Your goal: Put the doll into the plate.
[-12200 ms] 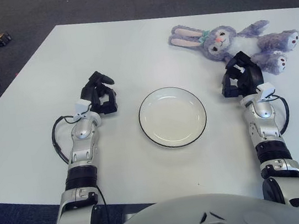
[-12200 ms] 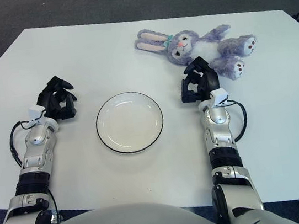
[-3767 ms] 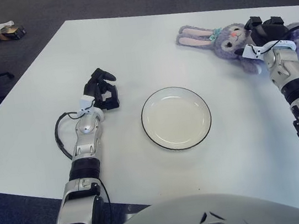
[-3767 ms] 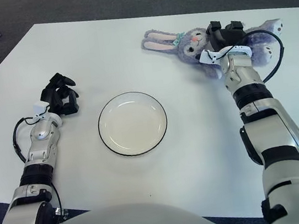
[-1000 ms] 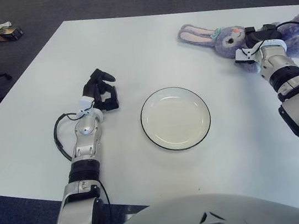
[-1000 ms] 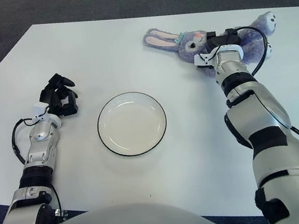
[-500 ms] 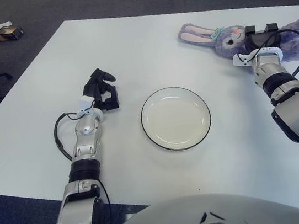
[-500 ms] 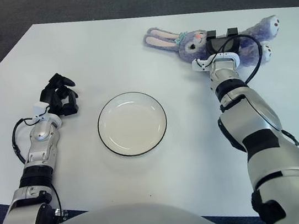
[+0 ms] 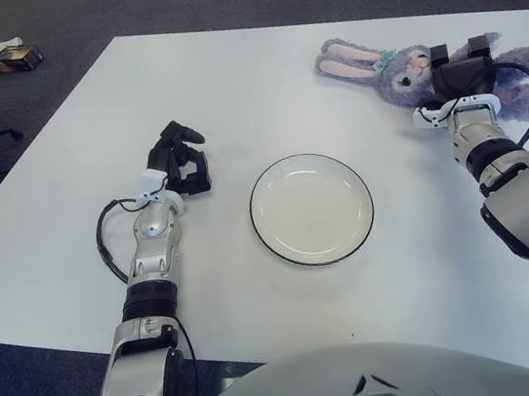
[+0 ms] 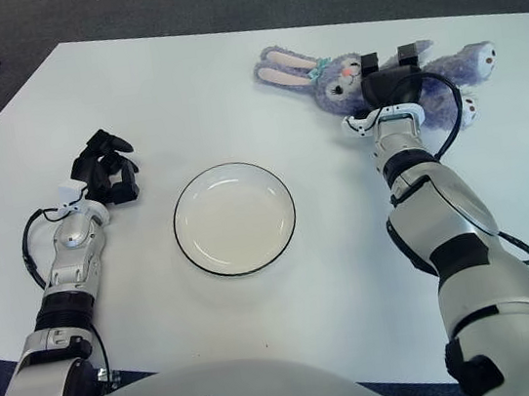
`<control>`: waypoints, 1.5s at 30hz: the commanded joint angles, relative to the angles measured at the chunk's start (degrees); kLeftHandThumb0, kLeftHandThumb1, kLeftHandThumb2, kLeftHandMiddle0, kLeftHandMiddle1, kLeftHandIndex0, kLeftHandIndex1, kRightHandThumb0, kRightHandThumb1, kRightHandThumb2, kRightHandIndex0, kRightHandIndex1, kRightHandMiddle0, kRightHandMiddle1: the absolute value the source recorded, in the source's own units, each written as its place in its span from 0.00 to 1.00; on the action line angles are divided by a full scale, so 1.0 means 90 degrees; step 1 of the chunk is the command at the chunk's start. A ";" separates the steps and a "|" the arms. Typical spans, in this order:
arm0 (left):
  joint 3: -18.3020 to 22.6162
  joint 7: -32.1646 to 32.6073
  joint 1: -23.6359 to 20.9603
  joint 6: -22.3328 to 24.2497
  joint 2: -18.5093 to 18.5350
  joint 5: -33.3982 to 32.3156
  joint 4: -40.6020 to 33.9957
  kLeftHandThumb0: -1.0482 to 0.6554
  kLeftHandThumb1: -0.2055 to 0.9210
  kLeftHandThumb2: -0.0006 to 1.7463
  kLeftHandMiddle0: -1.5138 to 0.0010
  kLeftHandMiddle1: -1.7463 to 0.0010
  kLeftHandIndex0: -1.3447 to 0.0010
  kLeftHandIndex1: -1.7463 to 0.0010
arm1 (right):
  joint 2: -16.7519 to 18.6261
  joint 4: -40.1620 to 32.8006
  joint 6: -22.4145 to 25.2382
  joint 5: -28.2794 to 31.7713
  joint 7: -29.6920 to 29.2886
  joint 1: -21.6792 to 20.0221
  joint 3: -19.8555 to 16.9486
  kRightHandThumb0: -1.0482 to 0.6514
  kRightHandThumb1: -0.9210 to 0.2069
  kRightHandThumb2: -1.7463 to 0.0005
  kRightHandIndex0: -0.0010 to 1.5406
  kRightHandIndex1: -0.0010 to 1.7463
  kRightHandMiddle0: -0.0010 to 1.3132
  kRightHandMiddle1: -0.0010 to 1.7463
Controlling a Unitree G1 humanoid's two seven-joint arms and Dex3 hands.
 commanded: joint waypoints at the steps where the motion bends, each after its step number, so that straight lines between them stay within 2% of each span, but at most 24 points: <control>1: -0.0036 -0.0020 0.0452 -0.0005 -0.0183 -0.0024 0.0348 0.61 0.43 0.78 0.65 0.00 0.62 0.00 | -0.0030 0.0146 -0.0138 0.0045 0.0026 0.0340 -0.0017 0.60 0.56 0.23 0.27 0.99 0.45 0.99; 9: -0.0028 -0.0041 0.0423 -0.0043 -0.0178 -0.0033 0.0409 0.61 0.43 0.78 0.65 0.00 0.62 0.00 | 0.0001 0.0131 -0.0531 0.0493 -0.0177 0.0403 -0.0474 0.62 0.78 0.14 0.55 0.77 0.58 1.00; 15: -0.0029 0.0006 0.0422 -0.0117 -0.0188 0.0007 0.0432 0.61 0.43 0.78 0.65 0.00 0.62 0.00 | -0.0049 0.0090 -0.1063 0.0736 -0.0361 0.0493 -0.0756 0.62 0.85 0.11 0.62 0.73 0.61 1.00; 18: -0.0028 0.0003 0.0424 -0.0118 -0.0188 0.0010 0.0431 0.61 0.43 0.78 0.65 0.00 0.62 0.00 | -0.0068 0.0074 -0.1269 0.0835 -0.0420 0.0527 -0.0891 0.62 0.80 0.08 0.50 0.91 0.56 1.00; 21: -0.0026 -0.0012 0.0425 -0.0103 -0.0184 0.0002 0.0428 0.61 0.44 0.78 0.65 0.00 0.62 0.00 | -0.0078 0.0061 -0.1459 0.0937 -0.0454 0.0554 -0.1019 0.62 0.74 0.10 0.44 0.97 0.51 1.00; 30: -0.0004 -0.0063 0.0418 -0.0066 -0.0199 -0.0061 0.0417 0.61 0.44 0.78 0.65 0.00 0.62 0.00 | -0.0096 0.0052 -0.1730 0.1099 -0.0362 0.0580 -0.1257 0.62 0.68 0.14 0.40 1.00 0.47 1.00; 36: -0.0005 -0.0041 0.0423 -0.0067 -0.0208 -0.0047 0.0404 0.61 0.44 0.78 0.65 0.00 0.62 0.00 | -0.0106 0.0039 -0.1776 0.1183 -0.0165 0.0559 -0.1366 0.62 0.68 0.14 0.39 1.00 0.47 1.00; 45: -0.0013 -0.0037 0.0399 -0.0041 -0.0188 -0.0019 0.0430 0.61 0.43 0.78 0.65 0.00 0.62 0.00 | -0.0133 -0.0044 -0.1879 0.1340 0.0135 0.0492 -0.1557 0.62 0.58 0.21 0.34 0.99 0.41 1.00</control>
